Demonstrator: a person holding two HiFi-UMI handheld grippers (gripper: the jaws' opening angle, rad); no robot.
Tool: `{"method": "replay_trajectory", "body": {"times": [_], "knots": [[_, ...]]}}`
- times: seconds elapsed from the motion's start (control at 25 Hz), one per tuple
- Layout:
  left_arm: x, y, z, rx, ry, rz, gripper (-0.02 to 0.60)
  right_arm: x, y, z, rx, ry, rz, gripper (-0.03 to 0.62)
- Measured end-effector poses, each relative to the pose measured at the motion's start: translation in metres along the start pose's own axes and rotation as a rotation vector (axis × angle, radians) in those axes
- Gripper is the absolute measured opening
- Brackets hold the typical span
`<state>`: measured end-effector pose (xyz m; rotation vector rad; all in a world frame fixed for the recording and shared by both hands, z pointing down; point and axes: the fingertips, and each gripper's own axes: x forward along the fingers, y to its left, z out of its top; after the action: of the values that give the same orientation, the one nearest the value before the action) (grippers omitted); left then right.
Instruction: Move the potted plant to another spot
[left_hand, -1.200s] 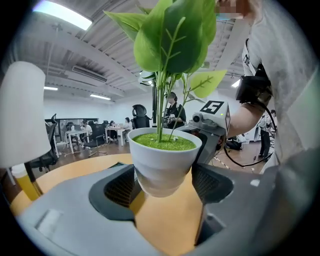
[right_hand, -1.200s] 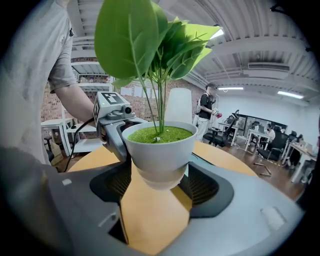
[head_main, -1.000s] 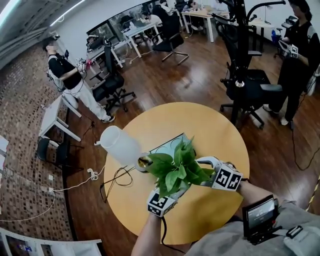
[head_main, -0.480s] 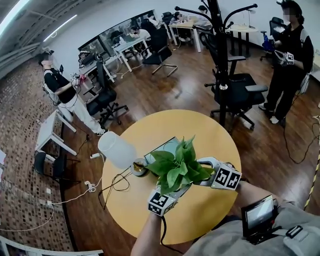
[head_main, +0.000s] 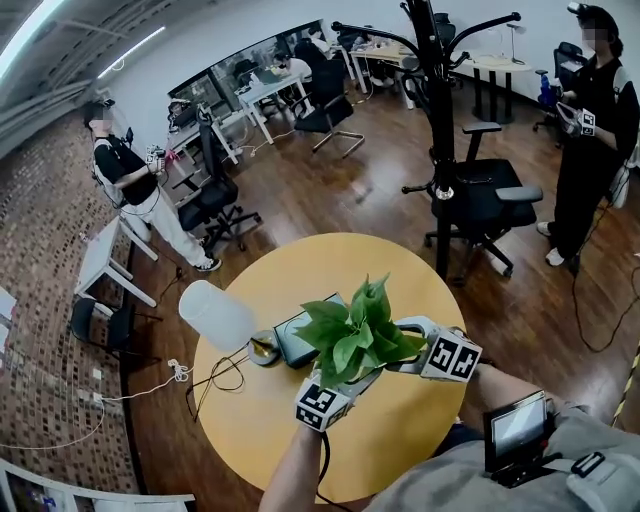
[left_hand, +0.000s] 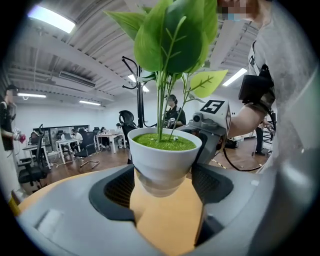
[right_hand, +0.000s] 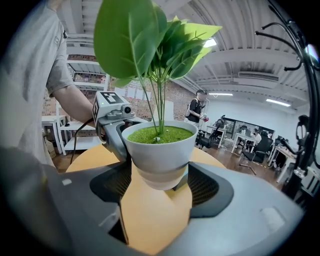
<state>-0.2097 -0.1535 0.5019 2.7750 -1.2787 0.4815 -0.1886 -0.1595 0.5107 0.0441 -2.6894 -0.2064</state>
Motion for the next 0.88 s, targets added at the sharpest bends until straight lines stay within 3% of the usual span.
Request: {"method": "replay_trajectory", "body": {"times": [0.32, 0.88], "knots": [[0.095, 0.004, 0.007, -0.045, 0.027, 0.086, 0.360, -0.037, -0.071, -0.054, -0.020, -0.004, 0.087, 0.342], [0.169, 0.065, -0.026, -0.147, 0.099, 0.140, 0.360, -0.004, -0.152, -0.105, 0.023, 0.021, 0.201, 0.342]]}}
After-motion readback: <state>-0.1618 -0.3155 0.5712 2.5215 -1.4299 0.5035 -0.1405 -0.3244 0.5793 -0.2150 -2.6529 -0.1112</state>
